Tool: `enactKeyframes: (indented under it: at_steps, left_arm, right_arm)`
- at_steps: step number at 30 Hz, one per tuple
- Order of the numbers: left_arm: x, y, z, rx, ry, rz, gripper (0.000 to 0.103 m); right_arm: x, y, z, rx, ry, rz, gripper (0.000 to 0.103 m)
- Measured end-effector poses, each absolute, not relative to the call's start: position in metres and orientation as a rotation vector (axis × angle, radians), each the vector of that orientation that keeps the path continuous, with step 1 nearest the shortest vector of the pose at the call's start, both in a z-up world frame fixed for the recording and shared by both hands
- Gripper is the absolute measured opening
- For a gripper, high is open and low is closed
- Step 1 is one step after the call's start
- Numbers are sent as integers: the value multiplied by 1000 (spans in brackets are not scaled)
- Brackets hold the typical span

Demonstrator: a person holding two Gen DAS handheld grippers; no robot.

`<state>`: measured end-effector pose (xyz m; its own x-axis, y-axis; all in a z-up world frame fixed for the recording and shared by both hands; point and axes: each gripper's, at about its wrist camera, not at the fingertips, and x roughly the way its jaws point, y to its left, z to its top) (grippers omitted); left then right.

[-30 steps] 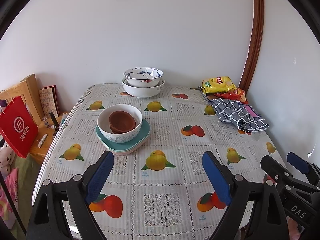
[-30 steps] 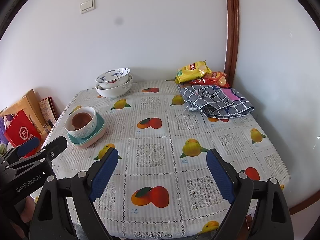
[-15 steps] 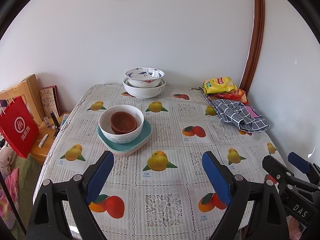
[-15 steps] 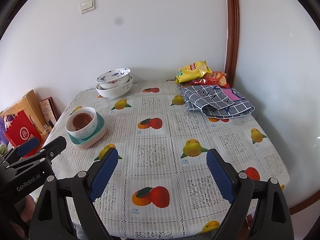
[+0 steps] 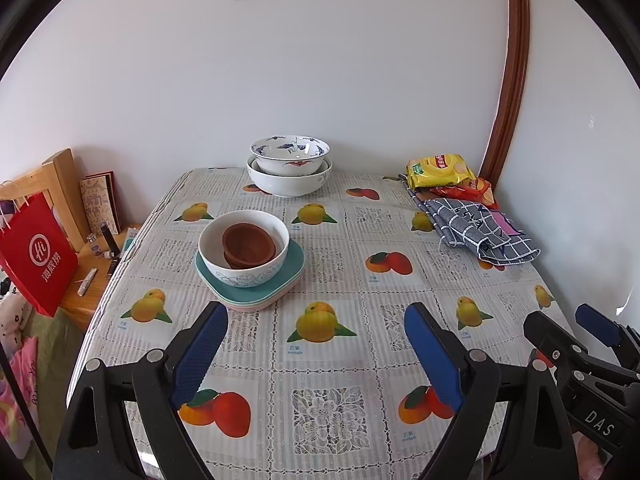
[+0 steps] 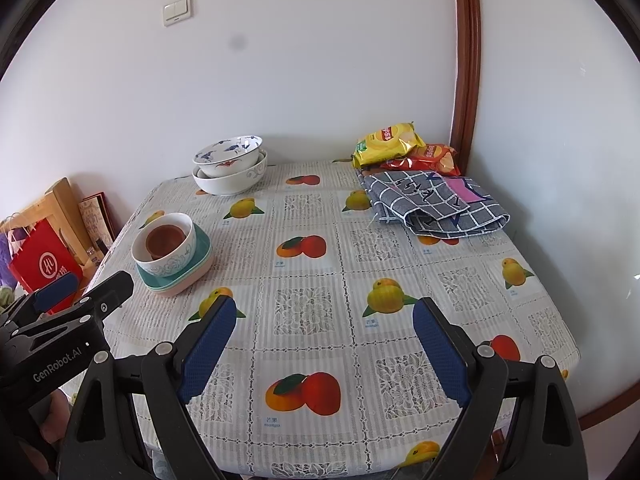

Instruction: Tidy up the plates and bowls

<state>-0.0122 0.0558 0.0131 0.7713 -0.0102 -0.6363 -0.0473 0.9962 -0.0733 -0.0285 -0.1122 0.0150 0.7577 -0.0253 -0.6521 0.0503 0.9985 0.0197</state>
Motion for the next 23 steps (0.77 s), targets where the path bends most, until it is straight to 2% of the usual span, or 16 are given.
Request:
enactKeyframes:
  at_steps: [23]
  left_arm:
    - [-10, 58, 7, -81, 682, 27, 90]
  right_arm:
    - [-23, -107, 8, 24, 721, -33, 90]
